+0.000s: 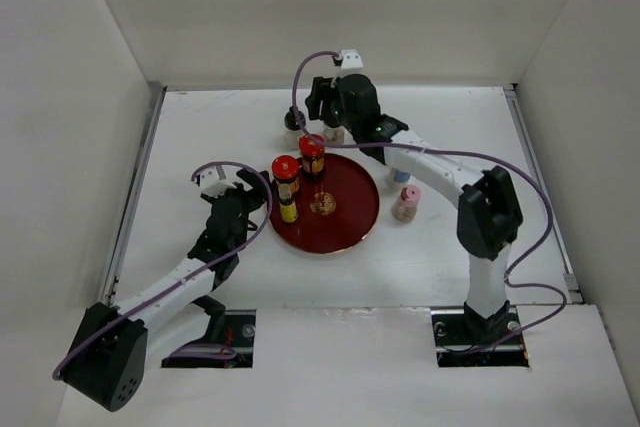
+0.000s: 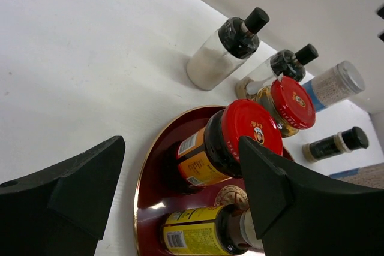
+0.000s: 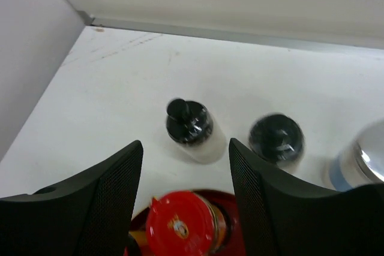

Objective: Organize the condiment bottles

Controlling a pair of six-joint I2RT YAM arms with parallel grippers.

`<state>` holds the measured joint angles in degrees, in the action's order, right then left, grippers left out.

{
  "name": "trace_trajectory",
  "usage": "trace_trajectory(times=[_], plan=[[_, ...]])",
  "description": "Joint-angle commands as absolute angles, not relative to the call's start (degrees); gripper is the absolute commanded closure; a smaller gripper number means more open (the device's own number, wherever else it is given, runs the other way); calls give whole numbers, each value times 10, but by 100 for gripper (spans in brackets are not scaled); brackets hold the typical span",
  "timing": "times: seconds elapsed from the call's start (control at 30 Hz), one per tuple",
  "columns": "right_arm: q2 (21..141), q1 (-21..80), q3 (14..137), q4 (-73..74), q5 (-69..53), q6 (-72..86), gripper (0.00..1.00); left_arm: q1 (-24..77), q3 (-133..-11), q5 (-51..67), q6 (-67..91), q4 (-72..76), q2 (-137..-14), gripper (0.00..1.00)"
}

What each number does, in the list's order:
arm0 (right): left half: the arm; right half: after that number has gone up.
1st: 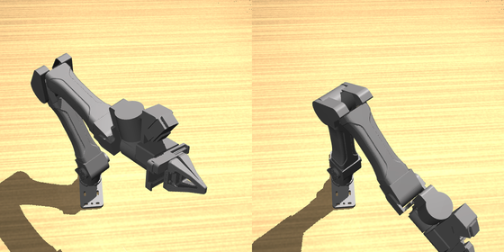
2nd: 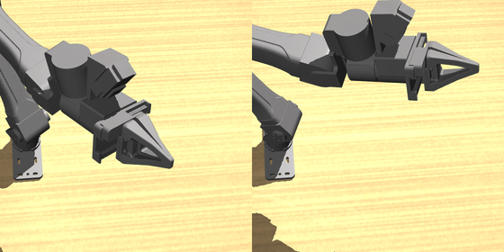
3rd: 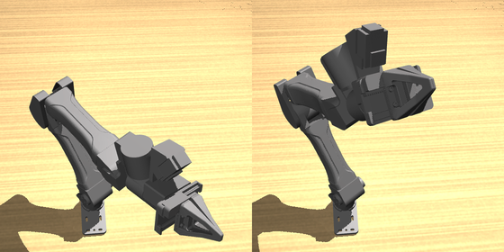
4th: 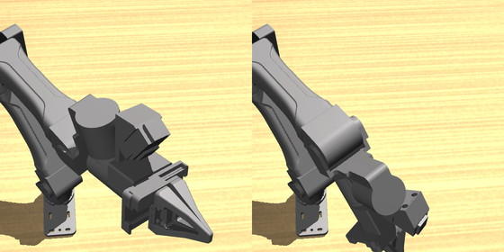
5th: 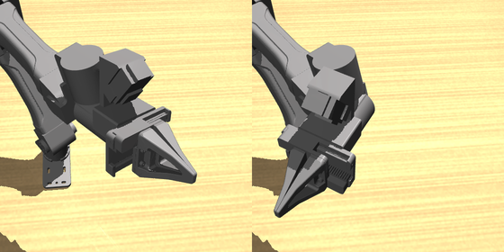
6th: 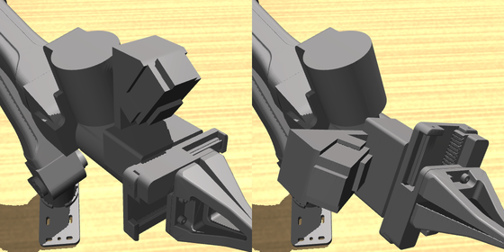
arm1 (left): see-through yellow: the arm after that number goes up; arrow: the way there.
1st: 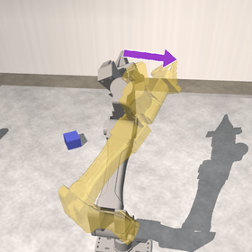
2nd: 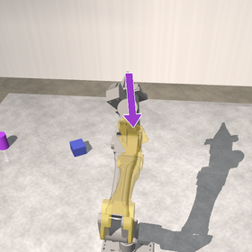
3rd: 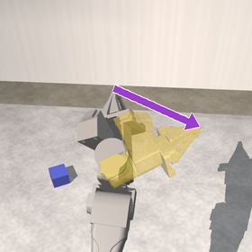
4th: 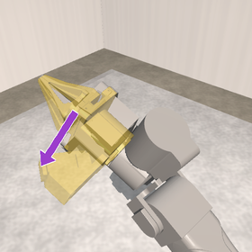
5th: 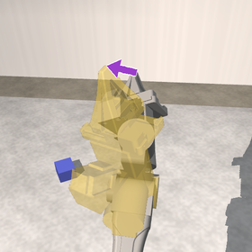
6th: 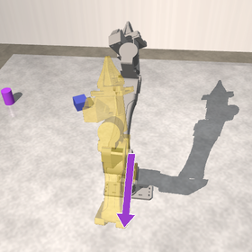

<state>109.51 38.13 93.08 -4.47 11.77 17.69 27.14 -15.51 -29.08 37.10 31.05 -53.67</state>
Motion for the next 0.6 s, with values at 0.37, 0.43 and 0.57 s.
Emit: trace_trajectory(times=[0.37, 0.43, 0.57], plan=[[1340, 382, 1251, 47, 54, 127, 33, 243, -131, -251, 432, 370, -522, 25], [1356, 382, 1263, 46, 55, 127, 34, 243, -133, -247, 432, 374, -529, 25], [1371, 387, 1266, 33, 59, 134, 37, 239, -134, -242, 432, 377, -541, 25]])
